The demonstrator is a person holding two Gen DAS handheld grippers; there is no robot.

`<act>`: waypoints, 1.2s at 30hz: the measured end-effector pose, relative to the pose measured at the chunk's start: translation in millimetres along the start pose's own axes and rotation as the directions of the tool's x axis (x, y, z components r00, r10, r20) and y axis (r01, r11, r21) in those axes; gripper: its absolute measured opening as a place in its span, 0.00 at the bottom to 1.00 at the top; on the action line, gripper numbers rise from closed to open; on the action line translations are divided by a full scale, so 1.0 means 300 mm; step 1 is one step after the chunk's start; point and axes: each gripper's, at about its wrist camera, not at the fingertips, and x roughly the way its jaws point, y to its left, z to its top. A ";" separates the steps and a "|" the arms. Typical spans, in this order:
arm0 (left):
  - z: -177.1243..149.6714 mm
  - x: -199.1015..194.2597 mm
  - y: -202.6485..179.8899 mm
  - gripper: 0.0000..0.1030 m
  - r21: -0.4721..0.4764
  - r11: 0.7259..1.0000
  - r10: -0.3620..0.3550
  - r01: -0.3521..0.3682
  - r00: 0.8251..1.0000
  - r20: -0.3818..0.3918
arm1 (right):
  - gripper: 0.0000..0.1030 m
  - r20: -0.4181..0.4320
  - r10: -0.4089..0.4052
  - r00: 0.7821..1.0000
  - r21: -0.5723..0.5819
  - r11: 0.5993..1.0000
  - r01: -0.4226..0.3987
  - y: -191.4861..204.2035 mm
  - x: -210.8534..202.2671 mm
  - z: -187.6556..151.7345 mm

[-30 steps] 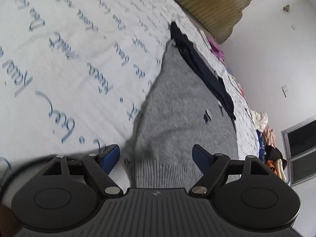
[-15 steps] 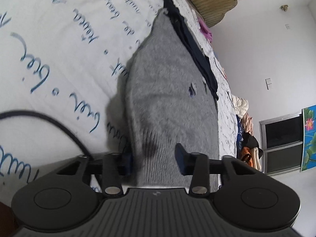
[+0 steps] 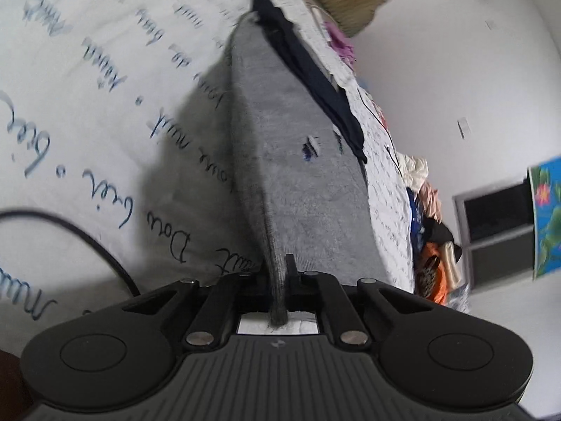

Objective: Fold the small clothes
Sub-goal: 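Close both grippers on the ribbed hem end of the folded sweater, then lift the ribbed hem with both grippers and fold it toward the collar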

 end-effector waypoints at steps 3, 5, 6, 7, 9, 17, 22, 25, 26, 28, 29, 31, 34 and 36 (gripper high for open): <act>-0.001 0.031 0.068 0.05 -0.019 0.995 0.096 -0.097 0.994 -0.042 | 0.08 -0.028 -0.089 0.996 -0.011 0.996 0.088 -0.035 -0.033 0.001; -0.005 0.044 0.121 0.05 -0.066 0.995 0.077 -0.080 0.996 -0.052 | 0.08 -0.055 -0.128 0.990 0.008 0.992 0.129 -0.086 -0.005 -0.013; -0.004 0.041 0.118 0.05 -0.065 0.995 0.078 -0.081 0.996 -0.051 | 0.07 -0.053 -0.126 0.991 0.014 0.992 0.127 -0.100 0.011 -0.021; -0.006 0.038 0.106 0.05 -0.048 0.995 0.088 -0.090 0.995 -0.044 | 0.08 -0.041 -0.099 0.994 0.028 0.995 0.100 -0.109 0.017 -0.025; -0.012 0.036 0.087 0.06 -0.012 0.995 0.100 -0.100 0.994 -0.043 | 0.19 -0.030 -0.069 0.997 0.031 0.997 0.070 -0.107 0.026 -0.033; 0.001 0.055 0.056 0.51 -0.018 0.999 0.038 -0.039 0.998 -0.057 | 0.58 0.013 -0.035 0.999 0.027 0.999 0.035 -0.080 -0.031 0.001; 0.004 0.102 -0.007 0.38 0.036 0.996 0.084 -0.084 0.996 -0.010 | 0.51 -0.016 -0.028 0.999 0.019 0.999 0.028 -0.089 0.043 0.014; -0.004 0.120 -0.006 0.06 0.074 0.985 0.158 -0.155 0.987 -0.038 | 0.09 -0.037 -0.050 0.998 0.009 0.999 0.051 -0.092 0.076 0.011; -0.006 0.116 -0.004 0.05 0.070 0.986 0.154 -0.151 0.987 -0.037 | 0.09 -0.040 -0.047 0.998 -0.011 0.999 0.047 -0.093 0.080 0.004; -0.006 0.105 -0.013 0.05 0.080 0.985 0.158 -0.156 0.987 -0.030 | 0.09 -0.050 -0.029 0.998 -0.020 0.999 0.028 -0.093 0.075 -0.002; -0.004 0.101 -0.016 0.05 0.081 0.985 0.157 -0.154 0.987 -0.029 | 0.09 -0.045 -0.025 0.999 -0.021 0.999 0.024 -0.090 0.068 -0.003; 0.001 0.093 -0.017 0.05 0.081 0.986 0.148 -0.145 0.988 -0.032 | 0.09 -0.034 -0.019 0.999 -0.015 1.000 0.019 -0.087 0.056 0.000; 0.030 0.078 -0.028 0.05 0.072 0.990 0.120 -0.118 0.992 -0.028 | 0.09 -0.004 -0.002 1.000 -0.002 1.000 0.002 -0.082 0.033 0.013; 0.061 0.054 -0.042 0.05 0.067 0.995 0.071 -0.070 0.997 -0.012 | 0.09 0.021 0.032 0.999 0.005 0.999 -0.032 -0.070 0.017 0.033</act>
